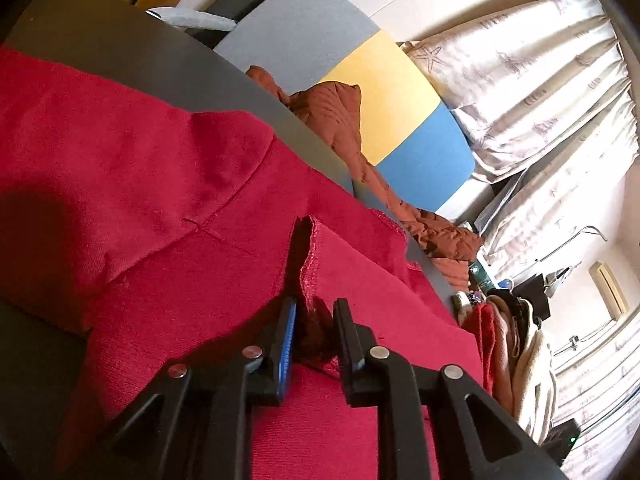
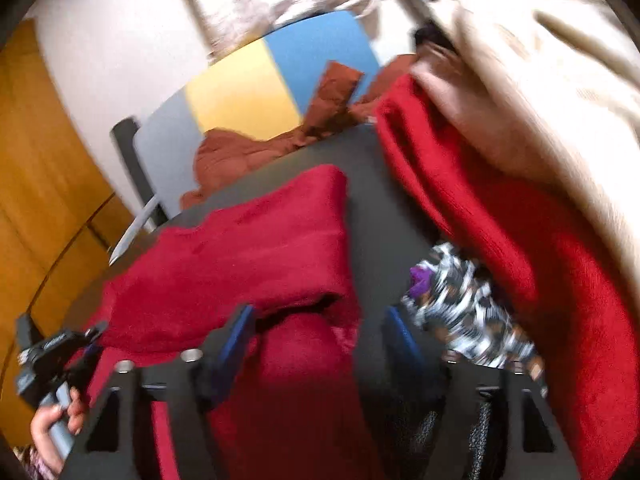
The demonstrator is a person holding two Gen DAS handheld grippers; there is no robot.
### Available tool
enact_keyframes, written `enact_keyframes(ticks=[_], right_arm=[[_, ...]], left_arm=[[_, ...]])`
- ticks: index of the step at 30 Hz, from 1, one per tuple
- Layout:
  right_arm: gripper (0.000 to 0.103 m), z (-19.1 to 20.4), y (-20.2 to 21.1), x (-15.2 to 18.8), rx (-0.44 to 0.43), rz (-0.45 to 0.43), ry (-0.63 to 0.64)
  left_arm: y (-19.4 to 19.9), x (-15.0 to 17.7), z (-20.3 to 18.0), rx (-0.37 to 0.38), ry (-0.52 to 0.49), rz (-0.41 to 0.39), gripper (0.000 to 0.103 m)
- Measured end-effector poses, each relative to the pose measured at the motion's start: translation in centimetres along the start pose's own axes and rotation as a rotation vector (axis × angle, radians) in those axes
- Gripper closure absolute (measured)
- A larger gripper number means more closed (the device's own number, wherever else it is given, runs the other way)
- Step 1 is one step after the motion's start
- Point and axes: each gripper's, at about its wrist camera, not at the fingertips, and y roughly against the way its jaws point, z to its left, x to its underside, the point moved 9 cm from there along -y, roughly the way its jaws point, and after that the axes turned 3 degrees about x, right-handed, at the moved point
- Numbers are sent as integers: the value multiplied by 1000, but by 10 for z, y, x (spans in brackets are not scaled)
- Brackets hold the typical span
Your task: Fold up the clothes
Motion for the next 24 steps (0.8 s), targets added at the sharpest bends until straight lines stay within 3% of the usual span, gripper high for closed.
enact_keyframes(ticks=[3, 8, 19, 20, 21, 24], right_arm=[[45, 6, 3, -4, -9, 51, 92], [67, -19, 7, -15, -33, 102, 48], [71, -5, -30, 5, -6, 205, 324], [75, -3, -33, 5, 12, 207, 337], [87, -3, -36, 4, 39, 209, 351], [88, -9, -31, -13, 217, 133, 447]], left_arm=[[1, -3, 1, 15, 6, -7, 85], [4, -7, 4, 62, 35, -17, 85], [2, -8, 6, 66, 38, -17, 85], [2, -8, 6, 65, 38, -17, 85], [3, -8, 6, 64, 37, -17, 85], [4, -8, 5, 62, 35, -20, 85]])
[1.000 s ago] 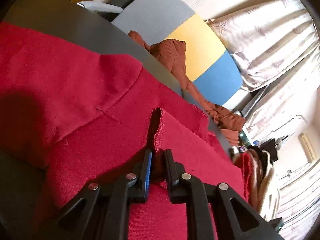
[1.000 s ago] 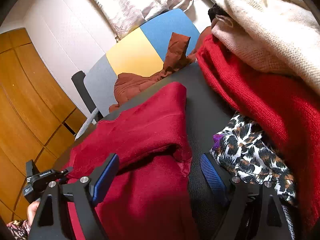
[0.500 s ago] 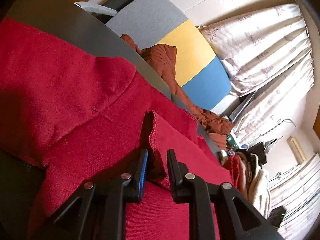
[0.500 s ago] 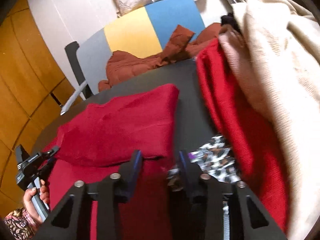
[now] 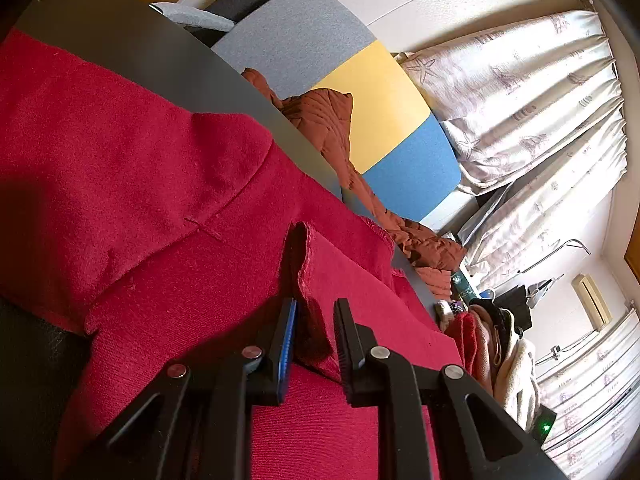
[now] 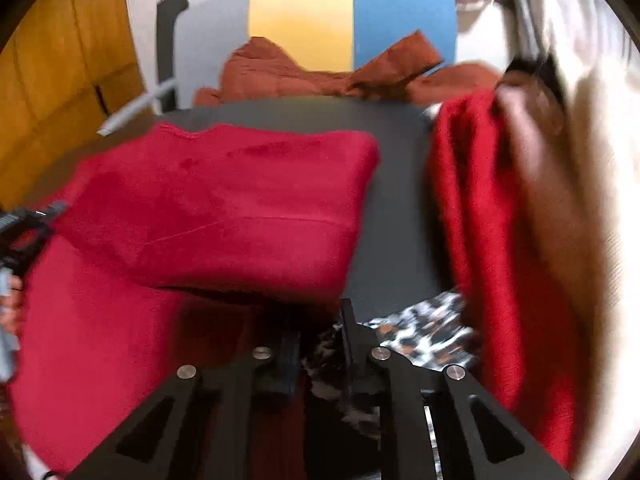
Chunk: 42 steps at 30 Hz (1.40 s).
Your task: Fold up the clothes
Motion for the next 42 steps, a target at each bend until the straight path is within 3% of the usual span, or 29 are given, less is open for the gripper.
enact_keyframes(ticks=[3, 6, 8, 9, 10, 11, 14, 20, 23, 25, 30, 34, 38, 39, 42], right_arm=[[88, -17, 4, -5, 159, -56, 63], [87, -18, -17, 13, 198, -5, 110], [69, -21, -16, 17, 221, -8, 112], [45, -27, -13, 18, 211, 3, 84], [32, -32, -11, 19, 200, 15, 56], [31, -38, -8, 20, 189, 27, 28], [33, -60, 13, 29, 54, 34, -158], [34, -58, 50, 22, -39, -28, -259], [30, -62, 27, 32, -34, 127, -280], [49, -68, 27, 37, -38, 155, -295], [48, -56, 69, -2, -140, -78, -349], [48, -3, 45, -38, -224, -111, -263], [47, 30, -11, -48, -207, -47, -271], [41, 32, -25, -44, -175, -21, -281], [40, 30, -49, -38, -66, -1, -273]], left_arm=[[0, 0, 0, 4, -3, 0, 84], [-1, 1, 0, 0, -8, 4, 84], [0, 2, 0, 1, -7, 5, 84], [1, 2, -1, 1, -7, 5, 84], [0, 2, -1, 2, -7, 5, 84], [0, 2, -1, 2, -7, 4, 84], [1, 3, -1, 8, -4, 2, 84], [-1, 2, -1, 8, -4, 2, 84], [-1, 1, -1, 10, -3, 2, 84], [-1, 1, 0, 10, -4, 1, 84], [-3, 1, -1, -9, -17, 3, 84], [-3, 1, -1, -7, -16, 1, 84], [-2, 2, -1, -22, -26, 1, 85], [-3, 2, -1, -29, -31, 1, 85], [-3, 3, -1, -48, -43, -1, 85]])
